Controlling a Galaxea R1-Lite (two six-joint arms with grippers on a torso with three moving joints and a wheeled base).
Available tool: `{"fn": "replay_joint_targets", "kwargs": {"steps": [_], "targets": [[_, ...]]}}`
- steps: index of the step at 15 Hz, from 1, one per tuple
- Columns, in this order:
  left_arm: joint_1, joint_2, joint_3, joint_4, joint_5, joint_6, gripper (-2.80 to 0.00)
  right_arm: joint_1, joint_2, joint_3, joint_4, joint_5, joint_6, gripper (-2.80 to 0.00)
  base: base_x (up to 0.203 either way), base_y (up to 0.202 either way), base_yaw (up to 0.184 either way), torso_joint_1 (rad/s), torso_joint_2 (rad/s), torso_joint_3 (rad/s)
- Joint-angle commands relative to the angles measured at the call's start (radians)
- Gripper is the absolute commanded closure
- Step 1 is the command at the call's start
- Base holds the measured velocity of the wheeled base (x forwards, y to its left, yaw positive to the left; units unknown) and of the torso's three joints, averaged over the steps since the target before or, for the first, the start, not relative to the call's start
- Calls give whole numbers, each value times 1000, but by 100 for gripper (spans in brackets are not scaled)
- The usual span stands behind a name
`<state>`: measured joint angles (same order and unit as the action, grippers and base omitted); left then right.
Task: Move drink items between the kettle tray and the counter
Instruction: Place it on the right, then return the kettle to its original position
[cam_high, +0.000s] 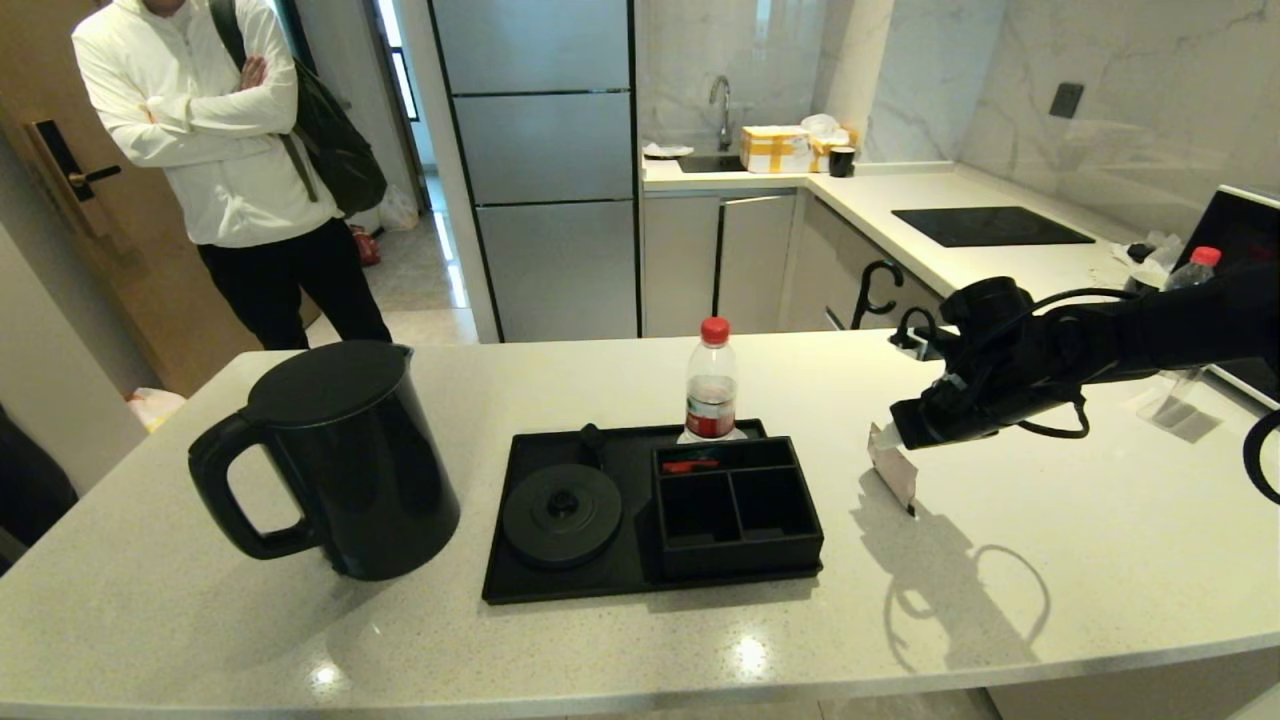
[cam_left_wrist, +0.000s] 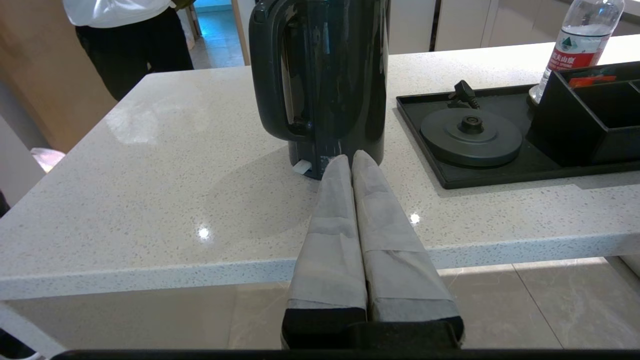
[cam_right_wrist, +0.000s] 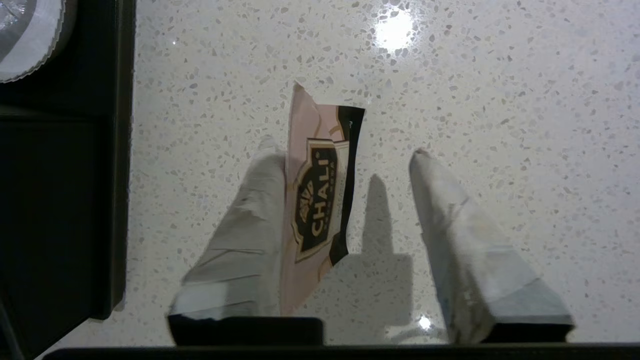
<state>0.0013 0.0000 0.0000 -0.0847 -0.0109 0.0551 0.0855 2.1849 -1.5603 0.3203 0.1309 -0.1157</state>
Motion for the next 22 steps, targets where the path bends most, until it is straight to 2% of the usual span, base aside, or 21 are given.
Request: {"fn": "replay_joint_targets", "kwargs": {"steps": [1, 4, 8, 10, 12, 16, 17, 19, 22], "targets": [[0, 0, 34, 0, 0, 0, 0, 0, -23, -4, 5, 1, -1, -280, 0, 0, 0, 0, 0, 0], [0, 0, 35, -1, 0, 0, 0, -8, -170, 9, 5, 9, 10, -280, 0, 0, 0, 0, 0, 0], [0, 0, 34, -1, 0, 0, 0, -10, -382, 38, 0, 26, 130, -280, 0, 0, 0, 0, 0, 0], [0, 0, 35, -1, 0, 0, 0, -8, -443, 134, -11, 44, 158, -280, 0, 0, 0, 0, 0, 0], [0, 0, 35, 0, 0, 0, 0, -12, -491, 241, -76, 69, 209, -280, 0, 0, 0, 0, 0, 0], [0, 0, 35, -1, 0, 0, 0, -107, -740, 327, -107, 65, 246, -280, 0, 0, 0, 0, 0, 0], [0, 0, 35, -1, 0, 0, 0, -119, -805, 335, -90, 47, 248, 0, 0, 0, 0, 0, 0, 0], [0, 0, 35, -1, 0, 0, 0, -134, -945, 350, -20, -46, 254, 0, 0, 0, 0, 0, 0, 0], [0, 0, 34, 0, 0, 0, 0, -138, -1183, 437, 32, -112, 281, 0, 0, 0, 0, 0, 0, 0]]}}
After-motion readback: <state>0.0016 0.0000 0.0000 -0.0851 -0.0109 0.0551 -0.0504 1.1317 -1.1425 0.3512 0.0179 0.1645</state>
